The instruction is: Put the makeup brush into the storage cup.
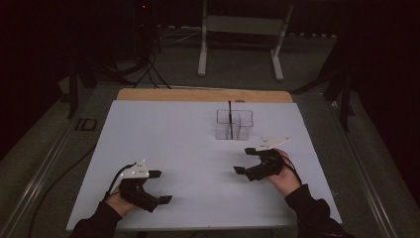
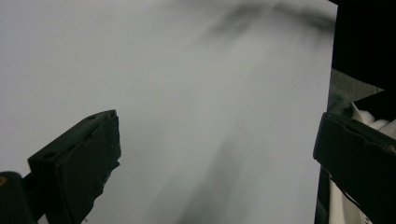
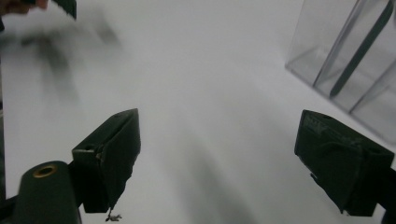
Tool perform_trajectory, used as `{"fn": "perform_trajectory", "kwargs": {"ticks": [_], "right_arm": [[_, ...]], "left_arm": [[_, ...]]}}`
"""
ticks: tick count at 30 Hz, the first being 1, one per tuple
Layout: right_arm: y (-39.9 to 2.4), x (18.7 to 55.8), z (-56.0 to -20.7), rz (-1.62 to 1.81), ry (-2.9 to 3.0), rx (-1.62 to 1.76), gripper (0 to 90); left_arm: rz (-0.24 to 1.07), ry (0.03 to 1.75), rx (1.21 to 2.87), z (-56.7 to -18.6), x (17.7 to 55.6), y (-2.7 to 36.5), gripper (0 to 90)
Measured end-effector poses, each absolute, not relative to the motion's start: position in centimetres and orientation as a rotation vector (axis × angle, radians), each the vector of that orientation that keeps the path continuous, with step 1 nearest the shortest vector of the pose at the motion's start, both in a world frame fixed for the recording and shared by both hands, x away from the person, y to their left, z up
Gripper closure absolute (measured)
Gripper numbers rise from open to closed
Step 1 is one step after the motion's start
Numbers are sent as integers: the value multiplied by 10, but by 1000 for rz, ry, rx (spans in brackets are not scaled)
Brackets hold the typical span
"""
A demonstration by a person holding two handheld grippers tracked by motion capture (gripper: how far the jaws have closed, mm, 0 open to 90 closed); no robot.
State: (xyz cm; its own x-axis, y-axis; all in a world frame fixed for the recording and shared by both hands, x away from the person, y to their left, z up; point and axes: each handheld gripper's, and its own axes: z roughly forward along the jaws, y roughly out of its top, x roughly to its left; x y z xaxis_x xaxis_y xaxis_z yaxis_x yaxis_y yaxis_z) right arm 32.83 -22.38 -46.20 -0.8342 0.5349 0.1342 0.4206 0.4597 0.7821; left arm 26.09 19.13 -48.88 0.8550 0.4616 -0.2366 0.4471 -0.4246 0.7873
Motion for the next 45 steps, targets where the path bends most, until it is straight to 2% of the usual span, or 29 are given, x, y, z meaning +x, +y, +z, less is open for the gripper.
{"fn": "perform_trajectory", "kwargs": {"ticks": [11,17,29,45], "right_arm": [[-245,304,-483,1373,2605,803,145],[-263,293,-496,1382,2597,801,144],[-290,281,-504,1333,2557,872,146],[-302,274,-512,1309,2552,891,148]], "left_arm": [[20,640,2076,-493,254,204,17],[73,707,2084,-499,255,213,18],[161,816,2035,-505,257,232,18],[191,866,1978,-511,259,245,18]]}}
